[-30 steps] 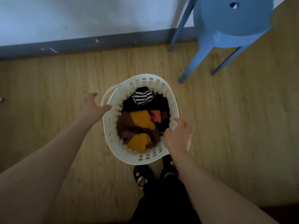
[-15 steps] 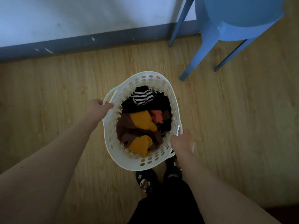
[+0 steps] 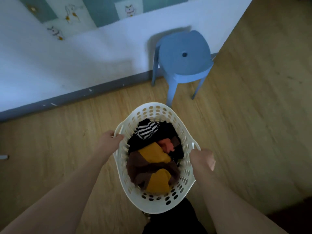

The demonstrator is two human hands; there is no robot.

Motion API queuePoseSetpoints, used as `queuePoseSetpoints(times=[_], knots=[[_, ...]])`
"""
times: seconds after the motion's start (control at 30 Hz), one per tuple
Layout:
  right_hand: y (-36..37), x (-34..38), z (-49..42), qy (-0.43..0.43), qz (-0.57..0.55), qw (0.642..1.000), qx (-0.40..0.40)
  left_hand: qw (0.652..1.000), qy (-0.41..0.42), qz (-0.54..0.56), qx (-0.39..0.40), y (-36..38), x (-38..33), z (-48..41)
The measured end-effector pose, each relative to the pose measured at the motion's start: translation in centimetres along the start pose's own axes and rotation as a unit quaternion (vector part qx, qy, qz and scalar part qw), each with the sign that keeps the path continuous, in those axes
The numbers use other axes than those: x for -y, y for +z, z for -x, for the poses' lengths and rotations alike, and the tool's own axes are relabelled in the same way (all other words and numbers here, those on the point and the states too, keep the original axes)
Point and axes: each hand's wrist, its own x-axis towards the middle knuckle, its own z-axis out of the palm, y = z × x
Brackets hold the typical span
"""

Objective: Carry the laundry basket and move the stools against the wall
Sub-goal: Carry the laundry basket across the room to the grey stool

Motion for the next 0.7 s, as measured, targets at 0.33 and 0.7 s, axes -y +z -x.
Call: queuePoseSetpoints(times=[0.33, 0.7], knots=[[-19.3, 0.7, -0.8, 0.023, -0.170, 0.982, -0.079, 0.996, 0.074, 0.021, 0.055, 6.5, -17.3, 10.6], [-42.6, -0.1, -9.8, 0.006, -0.316, 0.933, -0.174, 0.980, 0.137, -0.012, 0.141, 23.1, -38.4, 21.6]])
